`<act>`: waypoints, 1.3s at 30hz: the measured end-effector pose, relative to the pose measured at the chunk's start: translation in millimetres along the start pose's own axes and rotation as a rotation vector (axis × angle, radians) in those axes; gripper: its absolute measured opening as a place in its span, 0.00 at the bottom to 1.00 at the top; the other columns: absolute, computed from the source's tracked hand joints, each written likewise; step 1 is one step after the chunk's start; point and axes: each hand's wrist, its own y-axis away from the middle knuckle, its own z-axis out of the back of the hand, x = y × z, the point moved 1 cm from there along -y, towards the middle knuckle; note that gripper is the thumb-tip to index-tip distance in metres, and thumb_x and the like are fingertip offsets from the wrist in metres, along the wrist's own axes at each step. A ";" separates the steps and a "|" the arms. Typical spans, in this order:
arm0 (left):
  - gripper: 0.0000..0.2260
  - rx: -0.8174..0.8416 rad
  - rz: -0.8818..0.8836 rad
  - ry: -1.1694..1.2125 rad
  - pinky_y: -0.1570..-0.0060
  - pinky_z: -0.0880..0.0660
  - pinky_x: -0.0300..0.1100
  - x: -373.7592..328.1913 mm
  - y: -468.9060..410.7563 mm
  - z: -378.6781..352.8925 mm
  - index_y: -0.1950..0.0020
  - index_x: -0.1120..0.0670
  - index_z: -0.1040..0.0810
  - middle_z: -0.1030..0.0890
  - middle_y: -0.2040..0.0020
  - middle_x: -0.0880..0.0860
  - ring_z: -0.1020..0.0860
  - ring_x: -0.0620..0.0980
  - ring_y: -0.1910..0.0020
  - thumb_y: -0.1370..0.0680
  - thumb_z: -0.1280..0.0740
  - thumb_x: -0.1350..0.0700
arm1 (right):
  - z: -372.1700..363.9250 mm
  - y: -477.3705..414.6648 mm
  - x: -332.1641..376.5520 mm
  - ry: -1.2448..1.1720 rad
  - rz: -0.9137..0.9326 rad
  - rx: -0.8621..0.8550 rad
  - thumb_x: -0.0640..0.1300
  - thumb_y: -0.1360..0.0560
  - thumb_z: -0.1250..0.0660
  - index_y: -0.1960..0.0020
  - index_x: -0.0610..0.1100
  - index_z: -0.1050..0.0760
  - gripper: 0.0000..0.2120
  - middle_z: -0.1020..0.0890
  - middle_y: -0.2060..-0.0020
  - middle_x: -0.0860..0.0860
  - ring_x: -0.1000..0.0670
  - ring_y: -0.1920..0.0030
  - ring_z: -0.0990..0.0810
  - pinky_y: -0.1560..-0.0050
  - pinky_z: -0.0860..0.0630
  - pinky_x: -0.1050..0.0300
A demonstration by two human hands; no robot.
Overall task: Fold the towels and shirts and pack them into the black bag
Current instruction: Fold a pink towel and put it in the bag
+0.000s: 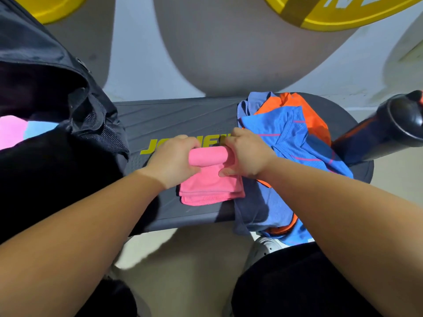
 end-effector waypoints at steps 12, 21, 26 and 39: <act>0.20 0.051 -0.304 -0.101 0.52 0.26 0.50 -9.9 39.4 4.4 0.56 0.52 0.29 0.21 0.51 0.52 0.22 0.56 0.49 0.25 0.42 0.34 | 12.0 42.3 15.3 -0.239 0.257 -0.172 0.67 0.30 0.32 0.54 0.45 0.20 0.24 0.22 0.59 0.51 0.50 0.58 0.24 0.56 0.27 0.54; 0.17 0.001 -0.316 -0.106 0.52 0.27 0.49 -10.0 50.7 -12.7 0.63 0.53 0.30 0.22 0.58 0.51 0.23 0.56 0.55 0.26 0.34 0.40 | -10.0 62.1 20.2 -0.325 0.102 -0.093 0.54 0.31 0.24 0.39 0.47 0.24 0.24 0.24 0.50 0.48 0.46 0.49 0.24 0.47 0.26 0.49; 0.29 0.125 -0.303 -0.129 0.35 0.33 0.50 -0.5 48.1 -23.9 0.28 0.42 0.34 0.25 0.36 0.48 0.28 0.52 0.36 0.27 0.30 0.38 | -36.0 64.2 8.4 0.051 0.025 0.077 0.77 0.31 0.51 0.20 0.61 0.58 0.44 0.47 0.21 0.48 0.40 0.22 0.46 0.29 0.42 0.38; 0.21 0.577 -0.374 -0.099 0.58 0.37 0.44 -31.1 1.8 -5.3 0.36 0.36 0.31 0.26 0.51 0.49 0.29 0.47 0.50 0.25 0.29 0.49 | -30.5 45.7 -8.3 -0.011 0.020 0.018 0.83 0.39 0.49 0.20 0.60 0.61 0.55 0.51 0.20 0.48 0.40 0.21 0.53 0.26 0.49 0.35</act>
